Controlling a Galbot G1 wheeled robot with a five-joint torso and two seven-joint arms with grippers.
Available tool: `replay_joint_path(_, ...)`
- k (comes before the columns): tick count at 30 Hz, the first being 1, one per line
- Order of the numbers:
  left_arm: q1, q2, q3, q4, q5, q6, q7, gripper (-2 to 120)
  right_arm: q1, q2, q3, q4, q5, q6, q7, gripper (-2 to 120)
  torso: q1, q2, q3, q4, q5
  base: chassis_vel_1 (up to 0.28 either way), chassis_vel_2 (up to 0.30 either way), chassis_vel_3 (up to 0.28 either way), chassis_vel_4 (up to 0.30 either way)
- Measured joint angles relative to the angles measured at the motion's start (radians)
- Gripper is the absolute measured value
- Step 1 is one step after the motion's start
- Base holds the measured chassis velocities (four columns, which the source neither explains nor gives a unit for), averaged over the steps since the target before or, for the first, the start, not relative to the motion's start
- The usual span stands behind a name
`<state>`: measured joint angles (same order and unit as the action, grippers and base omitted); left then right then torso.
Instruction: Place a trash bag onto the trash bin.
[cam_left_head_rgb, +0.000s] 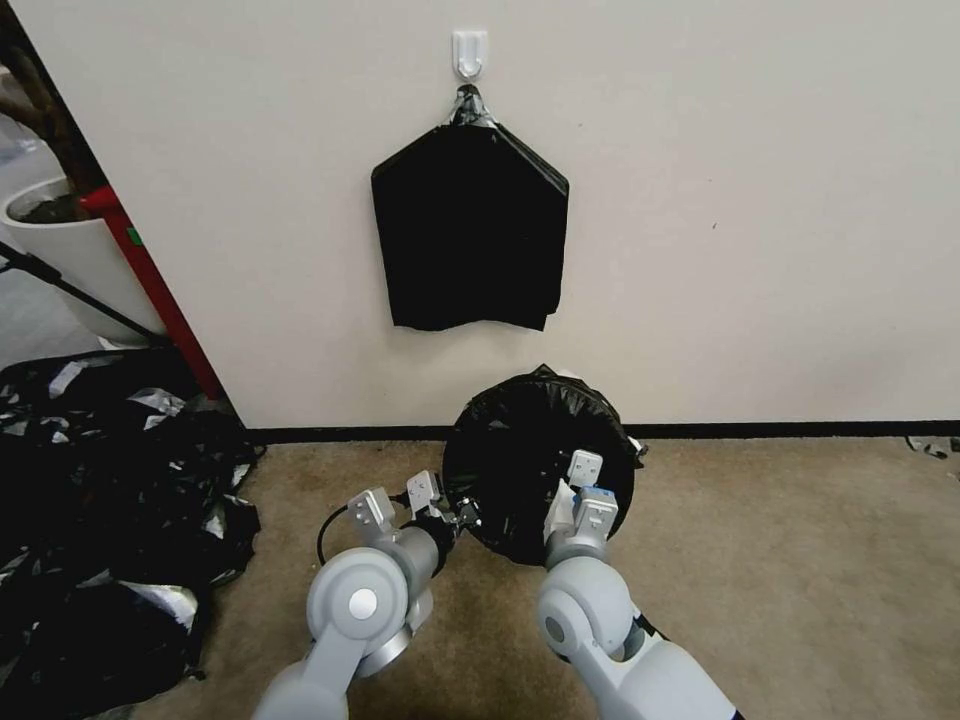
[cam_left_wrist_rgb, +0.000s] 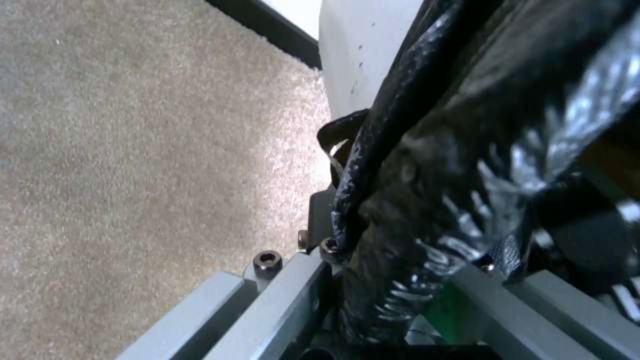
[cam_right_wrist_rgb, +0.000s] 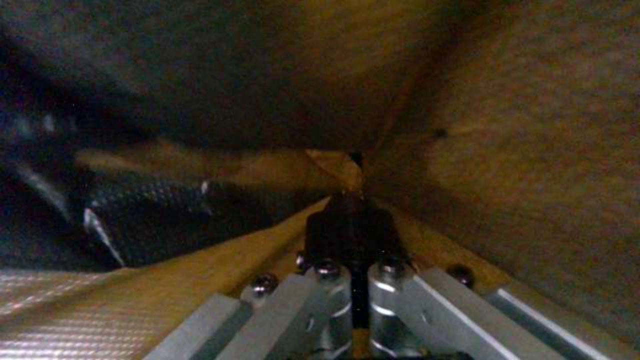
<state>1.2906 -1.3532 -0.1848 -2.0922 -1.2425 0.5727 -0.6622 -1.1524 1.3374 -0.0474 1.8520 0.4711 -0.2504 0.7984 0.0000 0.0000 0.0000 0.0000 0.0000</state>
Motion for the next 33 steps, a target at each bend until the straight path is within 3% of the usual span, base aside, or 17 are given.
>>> replay_joint_path(9,0.005,0.002,0.003,-0.01,0.001,0.002,-0.001,0,0.018,-0.011,0.001,-0.022,-0.011,-0.042,0.011,0,0.0,0.0,0.0,0.0001,0.0,0.0,0.0,0.0,0.0)
replay_joint_path(23,0.002,0.001,0.009,-0.005,-0.006,0.005,-0.004,0,-0.004,-0.045,0.033,-0.018,-0.213,-0.078,-0.057,0,0.0,0.0,0.0,0.0,0.0,0.0,0.0,0.0,0.0)
replay_joint_path(27,-0.001,0.003,0.009,-0.003,-0.005,0.005,-0.005,0,-0.007,-0.05,0.011,0.01,-0.116,-0.078,-0.061,0,0.0,0.0,0.0,0.0,0.0001,0.0,0.0,0.0,0.0)
replay_joint_path(29,-0.003,0.008,0.011,-0.001,-0.005,0.005,-0.005,0,-0.009,-0.055,-0.012,0.04,-0.004,-0.073,-0.074,0,0.0,0.0,0.0,0.0002,0.0,0.0,0.0,0.0,0.0)
replay_joint_path(33,-0.007,0.014,0.019,-0.001,-0.004,0.005,-0.006,0,-0.011,-0.061,-0.026,0.051,0.041,-0.1,-0.087,0,0.0,0.0,0.0,0.0001,0.0,0.0,0.0,0.0,0.0)
